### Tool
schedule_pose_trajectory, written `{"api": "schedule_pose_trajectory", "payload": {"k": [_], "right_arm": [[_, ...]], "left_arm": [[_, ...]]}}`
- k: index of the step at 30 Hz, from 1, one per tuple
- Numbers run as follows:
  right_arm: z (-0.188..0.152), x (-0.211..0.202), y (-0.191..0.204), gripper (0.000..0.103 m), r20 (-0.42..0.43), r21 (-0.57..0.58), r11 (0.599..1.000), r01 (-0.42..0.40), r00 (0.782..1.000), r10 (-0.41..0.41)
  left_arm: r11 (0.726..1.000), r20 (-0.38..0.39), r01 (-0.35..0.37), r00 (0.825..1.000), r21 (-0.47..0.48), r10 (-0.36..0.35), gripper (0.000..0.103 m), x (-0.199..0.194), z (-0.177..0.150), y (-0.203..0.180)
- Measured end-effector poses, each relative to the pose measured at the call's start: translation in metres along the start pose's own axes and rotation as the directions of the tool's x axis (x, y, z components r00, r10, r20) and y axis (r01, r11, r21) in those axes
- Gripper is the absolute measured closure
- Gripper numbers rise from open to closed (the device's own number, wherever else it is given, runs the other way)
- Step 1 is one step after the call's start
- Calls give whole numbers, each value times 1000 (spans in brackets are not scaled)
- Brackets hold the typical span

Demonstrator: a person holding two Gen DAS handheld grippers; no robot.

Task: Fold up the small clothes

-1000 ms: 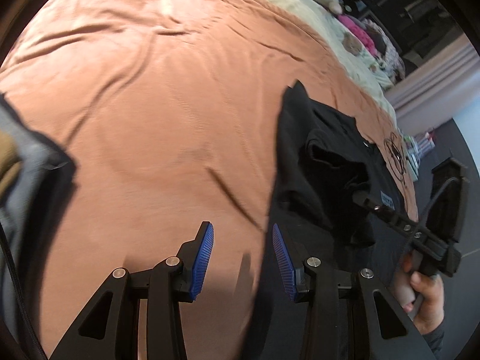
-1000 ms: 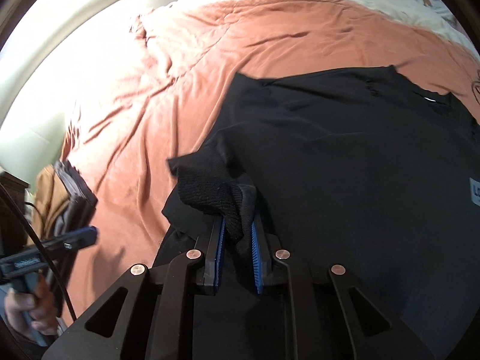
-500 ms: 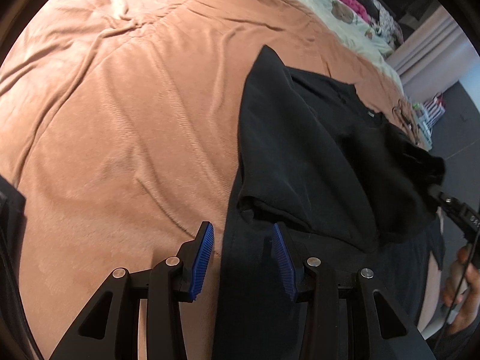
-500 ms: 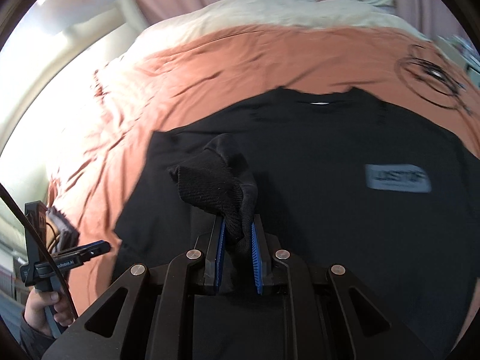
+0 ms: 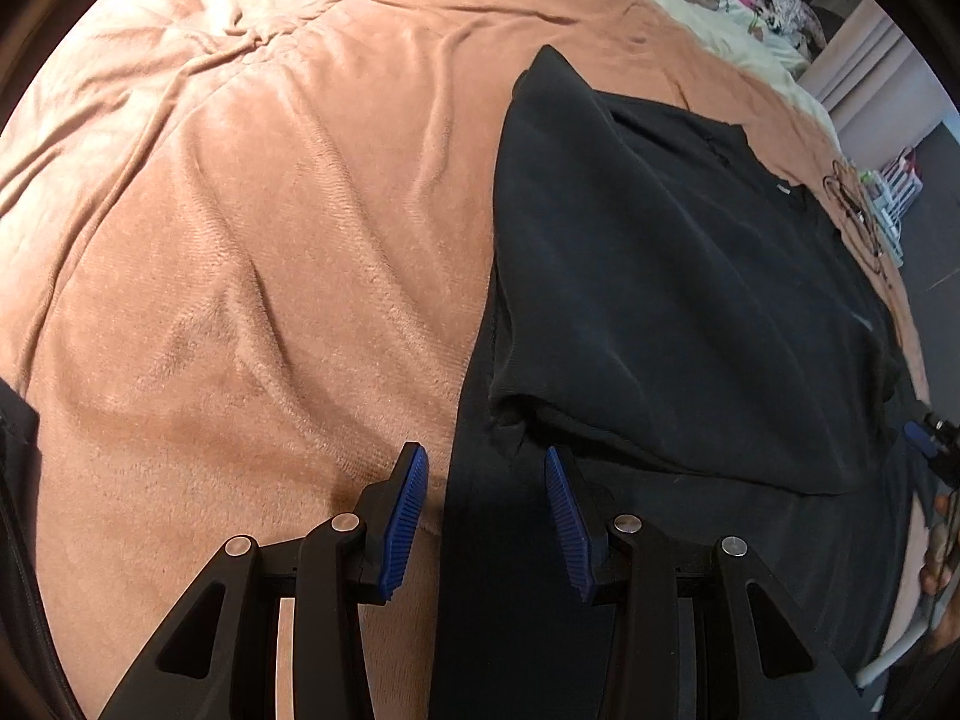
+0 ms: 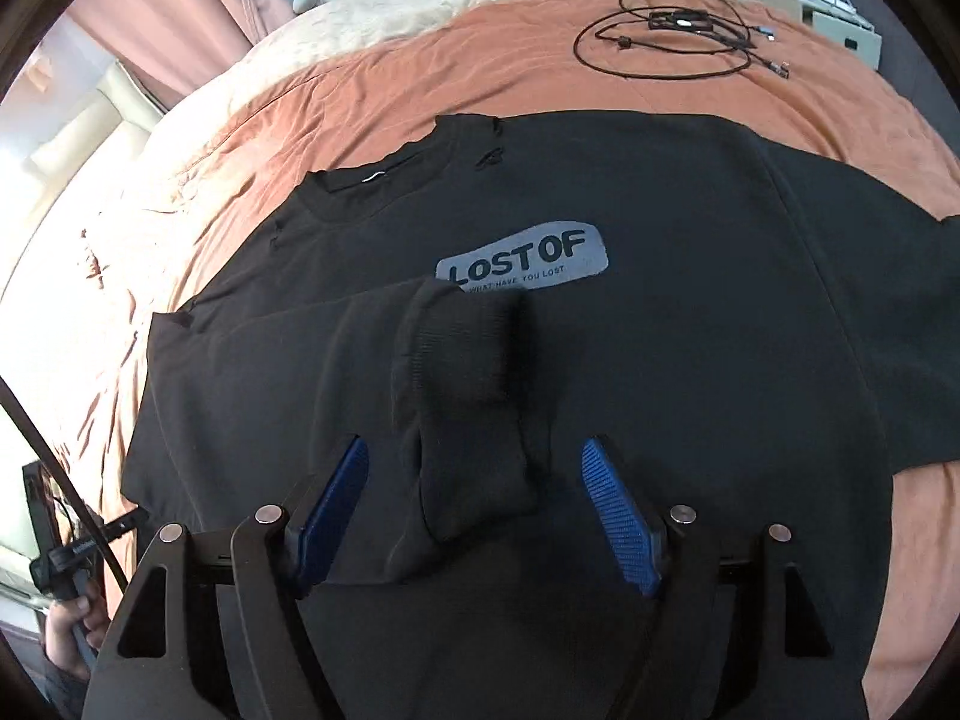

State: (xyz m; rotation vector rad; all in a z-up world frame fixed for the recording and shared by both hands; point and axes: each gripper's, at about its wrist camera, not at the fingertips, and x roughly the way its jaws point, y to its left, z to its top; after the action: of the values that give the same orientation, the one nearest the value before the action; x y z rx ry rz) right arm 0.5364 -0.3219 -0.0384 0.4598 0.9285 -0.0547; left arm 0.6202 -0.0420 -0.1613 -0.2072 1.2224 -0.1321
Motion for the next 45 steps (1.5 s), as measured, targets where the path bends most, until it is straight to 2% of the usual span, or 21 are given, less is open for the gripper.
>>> {"api": "schedule_pose_trajectory", "payload": {"k": [6, 8, 10, 12, 13, 14, 17, 20, 24, 31, 34, 36, 40, 42, 43, 44, 45], "right_arm": [[25, 28, -6, 30, -40, -37, 997, 65, 997, -67], [32, 43, -11, 30, -61, -5, 999, 53, 997, -53], [38, 52, -17, 33, -47, 21, 1000, 2, 999, -1], [40, 55, -16, 59, -26, 20, 999, -44, 999, 45], [41, 59, -16, 81, -34, 23, 998, -63, 997, 64], [43, 63, -17, 96, -41, 27, 997, -68, 997, 69], [48, 57, -18, 100, -2, 0, 999, -37, 999, 37], [52, 37, -25, 100, 43, 9, 999, -36, 998, 36], [53, 14, -35, 101, 88, 19, 999, 41, 995, -43], [53, 25, -51, 99, 42, 55, 992, 115, 992, -117], [54, 17, -56, 99, 84, 55, 972, 227, 969, -231], [56, 9, -62, 99, 95, 74, 973, 217, 970, -223], [52, 1, -72, 97, 47, 133, 987, 88, 994, -95], [46, 5, -69, 82, 21, 132, 990, 45, 999, -48], [42, 7, -68, 57, 14, 135, 991, 27, 999, -29], [40, 10, -68, 38, 15, 143, 990, 4, 1000, -6], [37, 12, -68, 37, 18, 149, 989, -13, 1000, 10]], "left_arm": [[999, 18, -33, 999, 40, 33, 59, 2, -1, -6], [999, 23, -35, 999, 41, 34, 61, 2, -2, -4], [998, 25, -44, 999, 44, 43, 65, 2, -1, -3], [998, 29, -50, 998, 34, 49, 69, 3, 1, -2], [998, 29, -50, 998, 29, 49, 69, 2, 1, 0], [998, 27, -51, 998, 26, 50, 69, 2, 1, 0], [997, 29, -68, 997, 40, 67, 70, 2, 1, -3], [996, 31, -77, 997, 39, 76, 70, 4, 2, -6], [996, 29, -85, 996, 35, 84, 71, 4, 3, -7], [995, 25, -95, 995, 43, 94, 71, 5, 3, -8], [995, 18, -94, 995, 43, 93, 71, 1, 2, -7], [996, 15, -86, 996, 38, 86, 71, -3, 0, -5], [998, 28, -56, 998, 23, 55, 71, -14, -3, -1], [1000, 46, -24, 999, 12, 23, 71, -21, -2, 0], [1000, 54, -3, 999, 8, 3, 71, -25, -2, 0], [1000, 60, 9, 998, 6, -9, 71, -28, -1, 0], [1000, 65, 10, 998, 8, -11, 71, -29, -1, 0]]}}
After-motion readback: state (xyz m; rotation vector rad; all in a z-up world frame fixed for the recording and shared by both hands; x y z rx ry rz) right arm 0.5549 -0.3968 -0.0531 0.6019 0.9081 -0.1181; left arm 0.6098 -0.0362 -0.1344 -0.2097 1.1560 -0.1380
